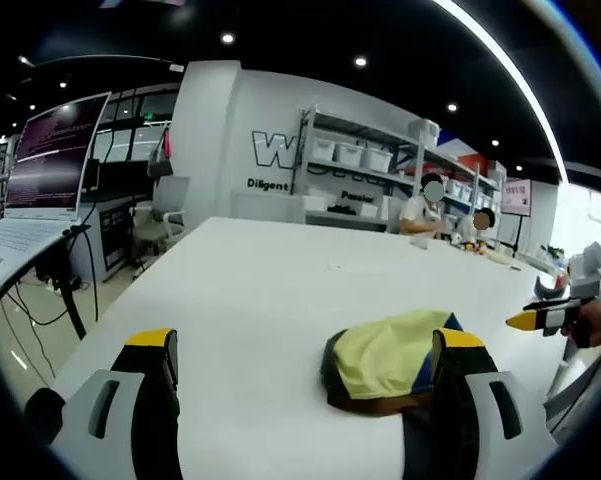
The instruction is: Fold the garment on the visible template until the final outline fits inside the template.
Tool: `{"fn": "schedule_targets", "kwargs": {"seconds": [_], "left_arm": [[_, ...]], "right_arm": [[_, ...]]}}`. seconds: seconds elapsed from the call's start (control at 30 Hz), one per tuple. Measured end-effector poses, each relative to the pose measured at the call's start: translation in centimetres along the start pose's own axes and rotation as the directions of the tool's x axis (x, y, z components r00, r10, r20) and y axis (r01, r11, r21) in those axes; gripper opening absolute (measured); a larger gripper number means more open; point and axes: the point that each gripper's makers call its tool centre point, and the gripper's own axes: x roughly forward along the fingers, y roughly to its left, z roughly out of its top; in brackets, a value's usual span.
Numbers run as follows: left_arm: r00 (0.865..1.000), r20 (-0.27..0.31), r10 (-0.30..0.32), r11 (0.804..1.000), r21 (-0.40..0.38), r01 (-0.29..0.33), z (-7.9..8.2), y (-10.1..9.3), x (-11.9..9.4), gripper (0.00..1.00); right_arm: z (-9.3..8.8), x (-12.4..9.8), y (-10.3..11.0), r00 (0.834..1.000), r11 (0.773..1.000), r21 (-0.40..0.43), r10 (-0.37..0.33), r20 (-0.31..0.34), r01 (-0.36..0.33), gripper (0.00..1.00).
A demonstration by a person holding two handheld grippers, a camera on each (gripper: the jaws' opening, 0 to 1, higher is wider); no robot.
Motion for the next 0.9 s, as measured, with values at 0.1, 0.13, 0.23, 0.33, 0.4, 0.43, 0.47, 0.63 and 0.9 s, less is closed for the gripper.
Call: {"fn": "schedule_targets", "kwargs": {"seconds": [0.1, 0.13, 0.23, 0.33, 0.4, 0.43, 0.47, 0.63, 0.9], "left_arm": [[1.000, 0.005, -0.013, 1.000, 0.007, 0.013, 0.09, -0.36, -0.01, 0.99], [1.000, 0.004, -0.013, 1.000, 0.013, 0.013, 0.09, -0.39, -0.02, 0.99], [1.000, -0.007, -0.011, 0.999, 0.041, 0.011, -0.07, -0.47, 0.04, 0.98], [1.000, -0.006, -0.016, 0.999, 0.031, 0.016, -0.04, -0.53, 0.08, 0.97], [1.000, -0.007, -0.017, 0.999, 0.029, 0.017, -0.07, -0.52, 0.11, 0.97], [1.000, -0.007, -0.016, 0.999, 0.030, 0.016, -0.05, -0.47, 0.14, 0.97], [1.000, -0.006, -0.015, 0.999, 0.030, 0.015, -0.03, -0.43, 0.17, 0.96], [1.000, -0.001, -0.014, 0.999, 0.030, 0.014, 0.12, -0.32, 0.23, 0.96], [1.000, 0.012, -0.011, 1.000, 0.007, 0.011, 0.53, 0.02, 0.49, 0.95]], "right_arm": [[-0.14, 0.02, 0.18, 1.000, 1.000, -0.004, 0.007, -0.006, -0.007, 0.99], [-0.18, 0.03, 0.24, 1.000, 1.000, -0.003, 0.010, -0.008, -0.010, 0.99], [-0.19, 0.03, 0.51, 1.000, 1.000, 0.013, 0.024, -0.007, -0.024, 0.99], [-0.18, -0.01, 0.41, 1.000, 1.000, 0.013, 0.019, -0.006, -0.019, 0.99], [-0.21, 0.00, 0.36, 1.000, 1.000, 0.018, 0.017, -0.008, -0.017, 0.99], [-0.21, 0.00, 0.36, 1.000, 1.000, 0.019, 0.017, -0.008, -0.017, 0.99], [-0.20, 0.01, 0.36, 1.000, 1.000, 0.020, 0.017, -0.008, -0.017, 0.99], [-0.13, 0.09, 0.28, 1.000, 0.999, 0.028, 0.018, -0.007, -0.018, 0.99], [0.21, 0.18, -0.04, 1.000, 0.999, 0.032, 0.008, -0.002, -0.008, 0.99]]}}
